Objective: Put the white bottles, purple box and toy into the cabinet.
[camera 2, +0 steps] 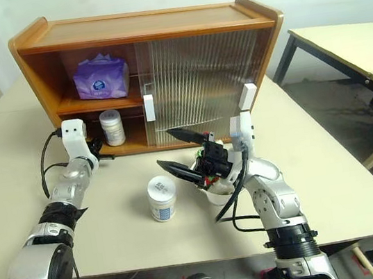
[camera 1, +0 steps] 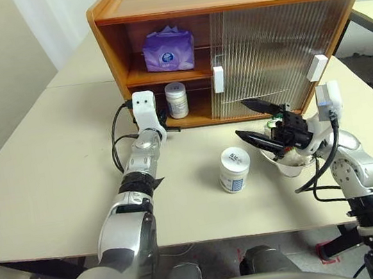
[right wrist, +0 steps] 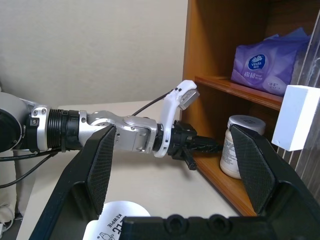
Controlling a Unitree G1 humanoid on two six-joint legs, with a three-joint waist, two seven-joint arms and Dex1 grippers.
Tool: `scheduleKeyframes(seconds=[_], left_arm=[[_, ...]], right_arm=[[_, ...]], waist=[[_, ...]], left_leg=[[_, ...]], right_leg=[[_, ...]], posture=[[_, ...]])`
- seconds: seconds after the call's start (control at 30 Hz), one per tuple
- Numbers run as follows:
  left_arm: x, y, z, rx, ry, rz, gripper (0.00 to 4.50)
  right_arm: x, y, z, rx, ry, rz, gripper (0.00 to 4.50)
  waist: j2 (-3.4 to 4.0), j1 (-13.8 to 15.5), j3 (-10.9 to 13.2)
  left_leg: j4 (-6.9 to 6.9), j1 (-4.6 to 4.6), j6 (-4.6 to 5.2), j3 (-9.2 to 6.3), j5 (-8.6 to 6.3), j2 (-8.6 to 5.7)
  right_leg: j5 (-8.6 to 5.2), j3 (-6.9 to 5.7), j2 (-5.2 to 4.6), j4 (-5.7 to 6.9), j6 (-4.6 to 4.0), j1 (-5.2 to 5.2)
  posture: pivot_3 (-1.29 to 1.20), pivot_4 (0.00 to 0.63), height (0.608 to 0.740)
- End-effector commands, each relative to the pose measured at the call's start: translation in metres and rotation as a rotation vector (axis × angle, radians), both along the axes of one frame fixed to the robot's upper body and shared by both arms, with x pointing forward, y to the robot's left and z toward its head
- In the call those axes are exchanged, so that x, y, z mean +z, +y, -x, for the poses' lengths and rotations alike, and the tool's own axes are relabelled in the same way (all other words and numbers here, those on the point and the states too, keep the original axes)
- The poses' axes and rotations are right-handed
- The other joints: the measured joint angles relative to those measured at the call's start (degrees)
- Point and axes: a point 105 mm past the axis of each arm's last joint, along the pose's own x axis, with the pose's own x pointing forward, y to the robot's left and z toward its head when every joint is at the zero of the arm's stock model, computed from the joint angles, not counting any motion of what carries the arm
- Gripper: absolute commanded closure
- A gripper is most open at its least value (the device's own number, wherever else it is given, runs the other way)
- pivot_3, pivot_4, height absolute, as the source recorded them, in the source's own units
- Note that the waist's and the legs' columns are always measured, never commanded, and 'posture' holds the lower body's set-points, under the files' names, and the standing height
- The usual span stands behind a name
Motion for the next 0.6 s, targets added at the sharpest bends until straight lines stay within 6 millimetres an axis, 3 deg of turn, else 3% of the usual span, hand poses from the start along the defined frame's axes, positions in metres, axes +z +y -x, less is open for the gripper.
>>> scheduleKeyframes(seconds=[0.03,0.6], left_arm=[[0.001,-0.015,-0.001,-0.063,-0.004,-0.008,4.48],[0.002,-0.039,0.000,-0.182,0.000,-0.045,4.48]], right_arm=[[0.000,0.002,0.002,0.003,-0.005,0.010,0.00],[-0.001,0.003,0.001,0.000,-0.003,0.006,0.00]], waist=[[0.00,0.12,0.00],[0.00,-0.23,0.00]], left_leg=[[0.00,-0.01,0.00,0.00,0.00,0.00],[-0.11,-0.07,0.02,0.00,-0.06,-0.03]], right_leg=[[0.00,0.00,0.00,0.00,0.00,0.00],[-0.15,0.04,0.00,-0.04,0.13,-0.05]], posture=[[-0.13,0.000,0.740],[-0.12,0.000,0.740]])
